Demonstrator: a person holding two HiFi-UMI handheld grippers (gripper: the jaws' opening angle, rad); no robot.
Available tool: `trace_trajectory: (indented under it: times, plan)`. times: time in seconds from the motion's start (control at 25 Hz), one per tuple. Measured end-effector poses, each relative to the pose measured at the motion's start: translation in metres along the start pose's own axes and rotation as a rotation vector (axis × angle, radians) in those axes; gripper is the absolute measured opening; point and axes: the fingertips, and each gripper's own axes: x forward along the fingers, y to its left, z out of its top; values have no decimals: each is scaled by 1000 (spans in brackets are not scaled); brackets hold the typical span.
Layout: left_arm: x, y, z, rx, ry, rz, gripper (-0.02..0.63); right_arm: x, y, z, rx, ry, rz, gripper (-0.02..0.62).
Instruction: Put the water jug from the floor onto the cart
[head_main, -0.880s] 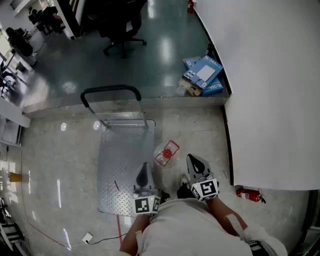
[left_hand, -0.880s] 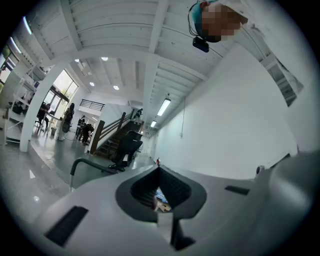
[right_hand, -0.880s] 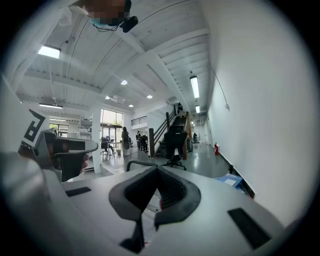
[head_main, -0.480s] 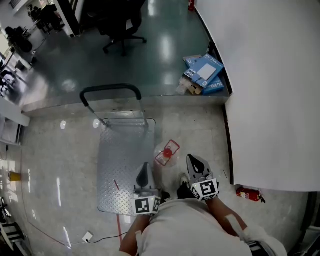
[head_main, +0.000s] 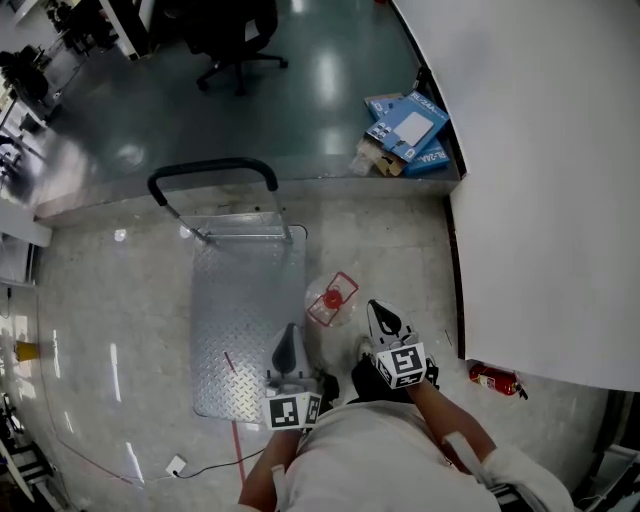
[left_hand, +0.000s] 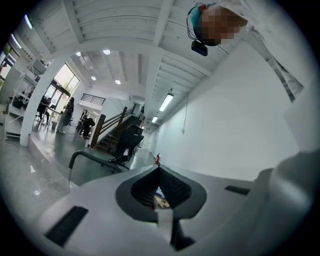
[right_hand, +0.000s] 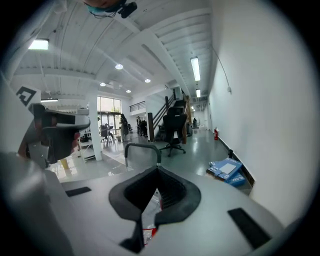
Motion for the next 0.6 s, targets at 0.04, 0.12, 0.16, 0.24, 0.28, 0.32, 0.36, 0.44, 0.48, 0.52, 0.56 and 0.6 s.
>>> trace_trajectory:
  times: [0.04, 0.12, 0.16, 0.24, 0.28, 0.32, 0.36, 0.44, 0.48, 0.52, 0.56, 0.6]
  plan:
    - [4, 1, -2, -3, 4, -1, 3, 9, -3, -8, 5, 21, 1, 11]
    - [11, 2, -7, -9, 10, -6, 3, 28, -8, -28, 18, 71, 0, 12]
    - [14, 2, -9, -10, 13, -8, 3, 37, -11, -41, 26, 106, -3, 12]
    - [16, 0, -13, -11, 22, -8, 3, 53, -13, -74, 45, 210, -6, 14]
    - [16, 0, -14, -11, 26, -6, 3, 61, -14, -93, 55, 273, -6, 14]
    - [16, 2, -16, -12, 29, -4, 3, 70, -14, -114, 61, 335, -7, 15]
    - [17, 4, -18, -13, 33, 0, 3, 79, -14, -134, 61, 390, -10, 15]
    - [18, 11, -25, -26, 43, 15, 3, 98, -13, -173, 46, 486, -12, 15]
    - [18, 15, -30, -35, 50, 25, 3, 107, -12, -192, 40, 531, -5, 17]
    - [17, 19, -35, -43, 56, 35, 3, 115, -9, -211, 36, 578, 9, 22]
    - [16, 22, -41, -51, 63, 47, 3, 121, -5, -229, 36, 626, 28, 53]
    - [14, 26, -47, -58, 70, 58, 3, 127, -2, -246, 37, 671, 47, 108]
